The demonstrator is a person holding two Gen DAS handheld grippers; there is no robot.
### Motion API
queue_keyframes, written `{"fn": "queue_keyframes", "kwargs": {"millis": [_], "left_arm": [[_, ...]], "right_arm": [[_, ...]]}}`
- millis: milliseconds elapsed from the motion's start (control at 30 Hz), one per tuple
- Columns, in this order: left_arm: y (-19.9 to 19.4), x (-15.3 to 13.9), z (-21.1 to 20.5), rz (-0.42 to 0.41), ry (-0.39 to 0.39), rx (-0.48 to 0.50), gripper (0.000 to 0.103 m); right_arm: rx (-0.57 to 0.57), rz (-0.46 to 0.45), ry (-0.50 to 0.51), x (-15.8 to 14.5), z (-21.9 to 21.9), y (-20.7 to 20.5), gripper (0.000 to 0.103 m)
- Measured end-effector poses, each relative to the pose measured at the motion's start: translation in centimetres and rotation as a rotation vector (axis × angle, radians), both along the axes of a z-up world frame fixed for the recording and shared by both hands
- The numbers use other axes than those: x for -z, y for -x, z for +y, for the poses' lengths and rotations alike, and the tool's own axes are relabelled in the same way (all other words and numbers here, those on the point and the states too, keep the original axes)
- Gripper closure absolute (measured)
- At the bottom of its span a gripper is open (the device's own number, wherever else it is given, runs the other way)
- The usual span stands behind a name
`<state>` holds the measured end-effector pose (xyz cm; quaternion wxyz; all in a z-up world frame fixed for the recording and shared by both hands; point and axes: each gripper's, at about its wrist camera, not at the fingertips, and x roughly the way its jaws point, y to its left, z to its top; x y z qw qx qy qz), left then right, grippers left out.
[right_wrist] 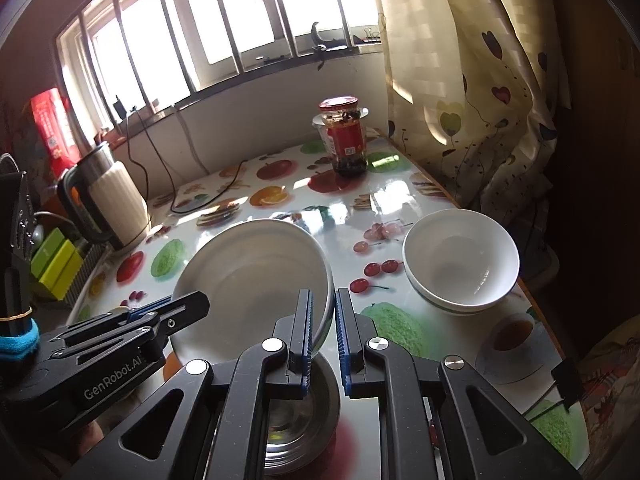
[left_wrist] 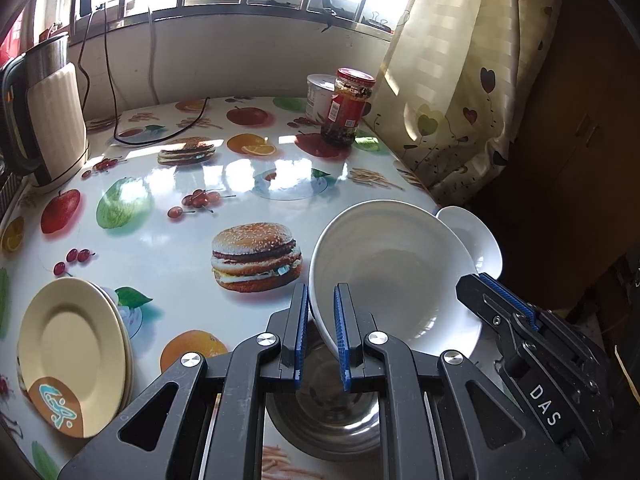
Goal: Organize plates and bowls
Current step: 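Lift the white bowl and lower it into the steel bowl with both tools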
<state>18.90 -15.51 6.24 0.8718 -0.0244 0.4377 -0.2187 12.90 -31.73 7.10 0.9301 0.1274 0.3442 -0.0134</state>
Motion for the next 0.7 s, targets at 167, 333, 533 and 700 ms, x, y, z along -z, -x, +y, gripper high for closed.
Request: {"fn": "queue_keyframes", "kwargs": {"millis": [167, 333, 533, 700], "left_arm": [[1.0, 0.3, 0.7, 0.007, -0.003, -0.005, 0.089], [1.9, 0.7, 1.5, 0.015, 0.006, -0.002, 0.089], [2.7, 1.0, 1.6, -0.013, -0.028, -0.005, 0.089], [2.3, 2.0, 2.0, 0.039, -0.019, -0.012, 0.089]], "right_arm": [[-0.006, 0.003, -0.001, 0.2, 0.6, 1.0, 0.091], [-0.018, 0.003, -0.007, 0.3, 1.2, 1.7, 0.091], [-0.052, -0.002, -0.004, 0.6, 2.6, 2.2, 0.095], [-0.037, 0.001, -0.007, 1.1, 2.4, 2.5, 0.095]]}}
